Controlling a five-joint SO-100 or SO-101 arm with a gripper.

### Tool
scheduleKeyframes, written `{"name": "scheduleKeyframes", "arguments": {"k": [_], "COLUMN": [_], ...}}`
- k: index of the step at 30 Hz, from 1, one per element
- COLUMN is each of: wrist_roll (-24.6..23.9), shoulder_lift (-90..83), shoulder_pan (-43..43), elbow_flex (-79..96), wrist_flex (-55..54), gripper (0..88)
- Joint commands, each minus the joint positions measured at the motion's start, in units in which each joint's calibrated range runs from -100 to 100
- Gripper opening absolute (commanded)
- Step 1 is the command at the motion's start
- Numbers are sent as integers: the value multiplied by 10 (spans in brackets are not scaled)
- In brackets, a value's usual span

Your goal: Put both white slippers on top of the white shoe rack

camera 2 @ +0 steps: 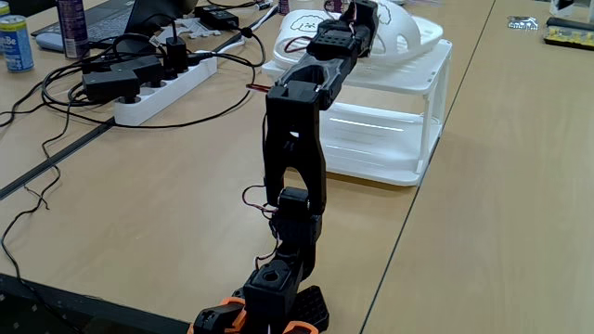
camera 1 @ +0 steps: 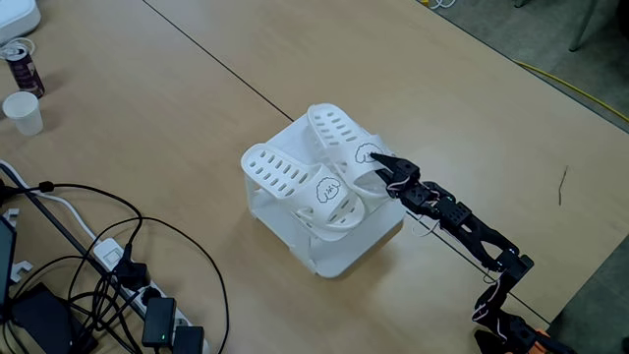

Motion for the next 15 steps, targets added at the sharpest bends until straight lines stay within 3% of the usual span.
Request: {"name": "scheduleKeyframes", "arguments": {"k": [1,8,15], "wrist_roll": [4,4,4], "shoulder_lift": [-18,-16,-16], "shoulder_pan": [3,4,4], "elbow_flex": [-2,13,13], "wrist_flex": [-2,-5,-6], "gripper": [7,99,108]}}
